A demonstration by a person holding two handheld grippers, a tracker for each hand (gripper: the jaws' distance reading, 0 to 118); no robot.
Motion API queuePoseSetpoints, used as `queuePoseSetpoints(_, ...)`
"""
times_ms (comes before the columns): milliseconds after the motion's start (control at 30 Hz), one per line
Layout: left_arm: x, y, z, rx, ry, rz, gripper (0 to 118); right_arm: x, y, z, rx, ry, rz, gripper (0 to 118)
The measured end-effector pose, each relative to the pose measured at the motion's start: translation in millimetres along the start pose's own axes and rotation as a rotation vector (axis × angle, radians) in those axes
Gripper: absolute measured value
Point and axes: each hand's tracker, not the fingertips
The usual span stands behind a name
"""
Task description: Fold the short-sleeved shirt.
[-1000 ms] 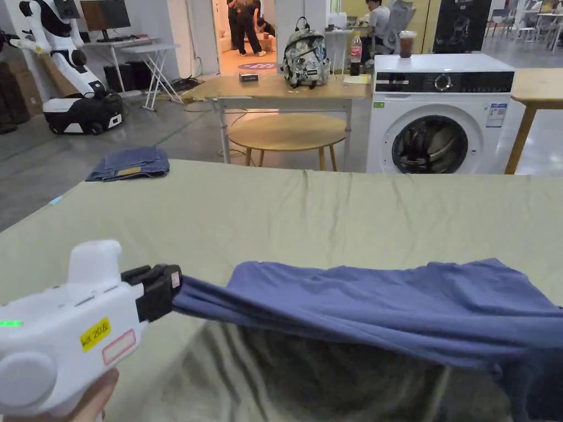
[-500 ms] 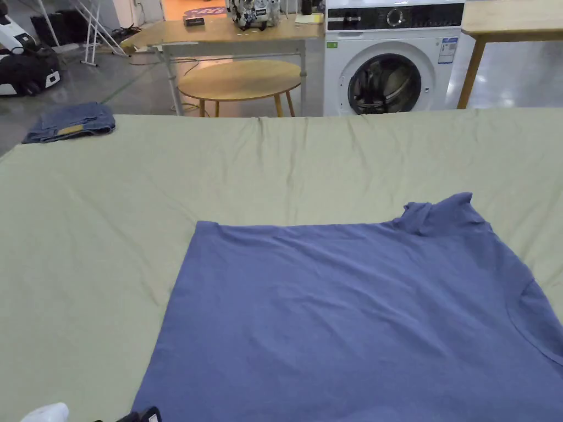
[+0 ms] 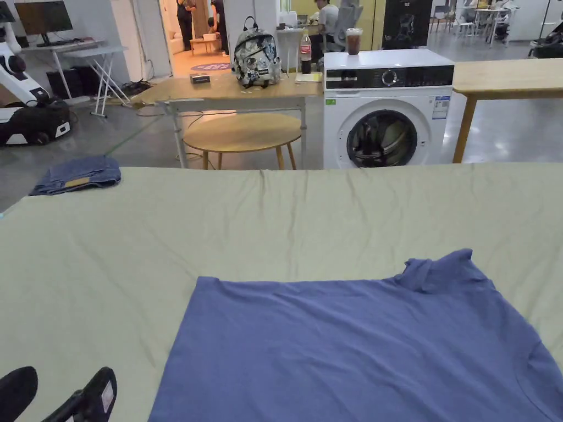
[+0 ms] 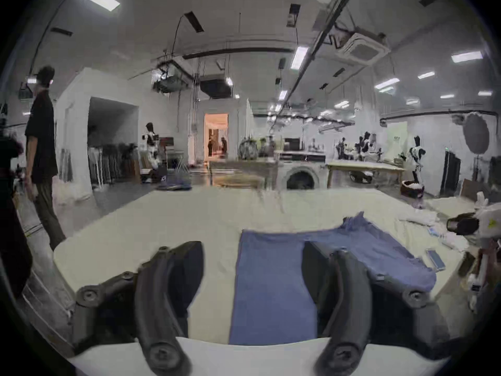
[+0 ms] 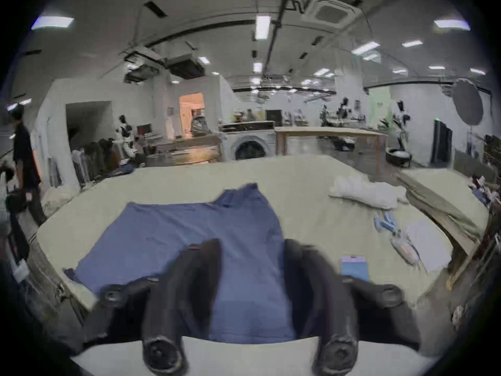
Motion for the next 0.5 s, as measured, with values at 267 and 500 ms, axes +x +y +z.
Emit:
queuePoseSetpoints(267,4.6,-7.9,0.3,-0.040,0.007,0.012,0,-54.6,-2.4,-6.5,-0.006,0.051,0.110,0)
queuePoseSetpoints(500,-36.9,-73.1,-19.4,-0.314,-0.084,0.071,54,-52.1,-11.8,-5.3,-0.043,0.083,0.116,0)
